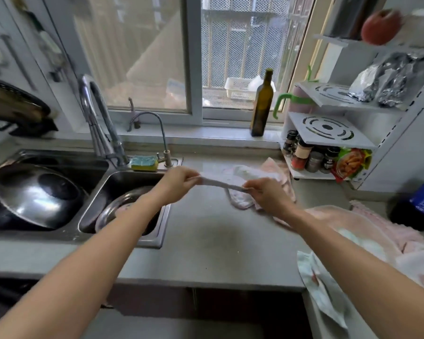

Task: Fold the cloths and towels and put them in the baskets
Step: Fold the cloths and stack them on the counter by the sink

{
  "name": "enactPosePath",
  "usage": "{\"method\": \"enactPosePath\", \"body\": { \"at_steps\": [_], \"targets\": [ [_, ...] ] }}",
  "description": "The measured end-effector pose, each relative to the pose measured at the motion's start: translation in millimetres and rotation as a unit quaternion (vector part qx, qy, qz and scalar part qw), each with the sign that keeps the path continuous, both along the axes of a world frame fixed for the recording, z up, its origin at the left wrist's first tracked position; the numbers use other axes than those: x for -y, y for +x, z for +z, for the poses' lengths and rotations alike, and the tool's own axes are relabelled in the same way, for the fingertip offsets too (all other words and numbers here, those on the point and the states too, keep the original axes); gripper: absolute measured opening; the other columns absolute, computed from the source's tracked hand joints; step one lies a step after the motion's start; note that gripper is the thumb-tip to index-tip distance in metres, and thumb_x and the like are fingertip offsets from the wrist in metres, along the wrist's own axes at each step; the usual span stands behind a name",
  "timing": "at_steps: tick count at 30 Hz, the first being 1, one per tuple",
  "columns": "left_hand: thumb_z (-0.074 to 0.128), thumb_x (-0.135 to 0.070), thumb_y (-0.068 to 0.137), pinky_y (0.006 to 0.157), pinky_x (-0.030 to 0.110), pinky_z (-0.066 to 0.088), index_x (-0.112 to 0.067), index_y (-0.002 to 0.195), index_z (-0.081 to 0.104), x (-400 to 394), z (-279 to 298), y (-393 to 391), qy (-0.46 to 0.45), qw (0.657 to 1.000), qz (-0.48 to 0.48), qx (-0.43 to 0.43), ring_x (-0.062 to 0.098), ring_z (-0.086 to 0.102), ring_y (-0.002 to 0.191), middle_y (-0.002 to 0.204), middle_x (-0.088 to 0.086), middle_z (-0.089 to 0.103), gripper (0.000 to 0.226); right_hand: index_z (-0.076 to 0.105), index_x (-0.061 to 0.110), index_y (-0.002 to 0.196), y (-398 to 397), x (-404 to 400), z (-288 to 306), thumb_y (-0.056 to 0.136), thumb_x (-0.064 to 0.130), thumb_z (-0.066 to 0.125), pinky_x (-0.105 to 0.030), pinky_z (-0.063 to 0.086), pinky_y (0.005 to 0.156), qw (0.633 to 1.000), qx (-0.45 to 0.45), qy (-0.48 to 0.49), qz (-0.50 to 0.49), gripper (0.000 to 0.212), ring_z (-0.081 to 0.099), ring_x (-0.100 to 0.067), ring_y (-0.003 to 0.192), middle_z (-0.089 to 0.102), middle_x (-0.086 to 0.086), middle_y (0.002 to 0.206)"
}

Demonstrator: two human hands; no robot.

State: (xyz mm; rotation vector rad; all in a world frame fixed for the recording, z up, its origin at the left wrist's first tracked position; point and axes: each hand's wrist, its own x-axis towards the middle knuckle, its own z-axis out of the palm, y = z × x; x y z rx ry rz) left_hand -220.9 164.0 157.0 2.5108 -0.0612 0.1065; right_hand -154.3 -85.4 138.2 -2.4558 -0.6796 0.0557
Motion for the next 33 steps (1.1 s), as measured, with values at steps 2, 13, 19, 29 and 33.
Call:
{"method": "enactPosePath", "body": {
  "at_steps": [2, 13, 19, 29, 33],
  "targets": [
    [0.052, -0.02, 0.097, 0.061, 0.025, 0.032, -0.011, 0.086, 0.069, 2.9, -33.5, -21.2, 0.013, 0.998, -0.007, -0.056, 0.014, 0.049, 0.068, 0.07, 0.002, 0.059, 0.022, 0.074, 0.013, 0.101, -19.3, 2.0, -32.2, 0.092, 0.013, 0.06, -0.029, 0.044, 0.077, 0.998, -0.045, -0.044, 0.017, 0.017, 0.064, -0.023, 0.092, 0.072, -0.007, 0.099],
    [0.048, -0.018, 0.098, 0.052, 0.026, 0.024, -0.02, 0.058, 0.031, 10.0, -152.3, -88.6, 0.032, 0.953, -0.043, -0.299, 0.011, 0.026, 0.056, 0.057, -0.004, 0.03, 0.043, 0.05, 0.017, 0.059, -62.3, 4.0, -127.3, 0.084, 0.012, 0.059, -0.026, 0.039, 0.062, 0.927, -0.226, -0.258, 0.155, 0.028, 0.049, -0.017, 0.07, 0.051, 0.004, 0.064],
    [0.049, -0.022, 0.097, 0.058, 0.032, 0.026, -0.018, 0.059, 0.036, -1.6, -156.8, -68.4, 0.018, 0.965, 0.052, -0.255, 0.018, 0.038, 0.061, 0.057, -0.001, 0.039, 0.04, 0.069, 0.01, 0.087, -28.8, -7.3, -133.0, 0.086, 0.01, 0.057, -0.025, 0.039, 0.066, 0.965, -0.201, -0.163, 0.049, 0.012, 0.053, -0.015, 0.078, 0.066, -0.007, 0.086],
    [0.046, -0.031, 0.097, 0.071, 0.036, 0.043, -0.019, 0.071, 0.048, -22.4, -188.2, -0.1, 0.023, 0.97, 0.161, -0.178, 0.031, 0.059, 0.09, 0.086, 0.007, 0.064, 0.029, 0.069, 0.008, 0.086, 21.7, -52.3, -162.9, 0.086, 0.019, 0.063, -0.032, 0.044, 0.068, 0.971, -0.185, -0.096, -0.117, 0.013, 0.064, -0.031, 0.089, 0.07, -0.016, 0.091],
    [0.043, -0.029, 0.099, 0.064, 0.032, 0.034, -0.017, 0.086, 0.056, -21.9, -197.0, 12.9, 0.051, 0.971, 0.15, -0.177, 0.029, 0.058, 0.095, 0.097, 0.007, 0.065, 0.023, 0.069, 0.009, 0.086, 30.8, -60.4, -174.2, 0.087, 0.02, 0.063, -0.035, 0.05, 0.074, 0.964, -0.198, -0.105, -0.147, 0.013, 0.065, -0.032, 0.09, 0.071, -0.016, 0.091]
  ]
}}
